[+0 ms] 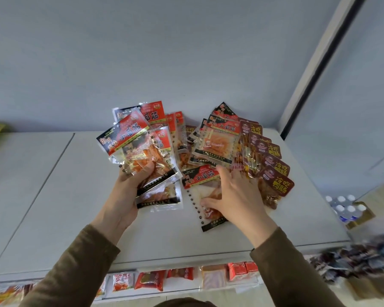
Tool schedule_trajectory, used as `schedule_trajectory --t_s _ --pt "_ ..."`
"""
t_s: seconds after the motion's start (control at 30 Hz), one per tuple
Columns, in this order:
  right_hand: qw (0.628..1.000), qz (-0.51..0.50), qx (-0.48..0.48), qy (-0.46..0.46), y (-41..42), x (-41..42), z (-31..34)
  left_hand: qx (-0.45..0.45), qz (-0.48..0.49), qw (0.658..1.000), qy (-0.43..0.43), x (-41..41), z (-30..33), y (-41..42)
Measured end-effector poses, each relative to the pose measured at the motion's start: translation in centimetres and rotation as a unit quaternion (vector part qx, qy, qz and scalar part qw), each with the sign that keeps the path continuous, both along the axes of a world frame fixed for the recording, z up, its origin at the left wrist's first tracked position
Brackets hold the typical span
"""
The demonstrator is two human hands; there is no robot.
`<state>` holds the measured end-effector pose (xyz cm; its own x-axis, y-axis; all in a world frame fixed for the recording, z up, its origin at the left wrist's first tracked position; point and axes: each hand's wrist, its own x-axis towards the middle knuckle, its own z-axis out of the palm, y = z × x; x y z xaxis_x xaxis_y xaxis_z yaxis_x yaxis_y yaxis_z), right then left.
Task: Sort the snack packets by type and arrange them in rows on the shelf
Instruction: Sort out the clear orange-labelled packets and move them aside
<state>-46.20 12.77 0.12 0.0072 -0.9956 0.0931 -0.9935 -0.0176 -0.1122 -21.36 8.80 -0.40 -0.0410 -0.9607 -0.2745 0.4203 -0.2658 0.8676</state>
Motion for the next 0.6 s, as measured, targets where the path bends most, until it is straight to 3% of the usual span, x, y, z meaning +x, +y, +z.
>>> schedule_trajectory --t_s 0.1,0.3,0.37,0.47,0.6 --pt "0.996 0.018 0.0 -0.092 0.0 -0.7 -0.1 -0.002 0.0 1.0 -0.001 -0.2 -0.2 -0.2" --pt "0.952 0.004 0.068 -0.299 -1.1 -2.5 0.5 0.008 0.022 0.999 -0.027 0.4 -0.8 -0.2" --pt "0.909 0.006 0.112 -0.401 -1.4 -3.3 1.5 0.012 0.031 0.999 -0.037 0.6 -0.9 -0.3" --pt "0.812 0.014 0.182 -0.555 -1.6 -4.6 3.5 0.007 0.037 0.999 -0.033 0.8 -1.0 -0.1" --pt "0.739 0.074 0.187 -0.643 -1.8 -4.6 4.5 0.011 0.027 0.999 -0.023 0.4 -0.9 0.1"
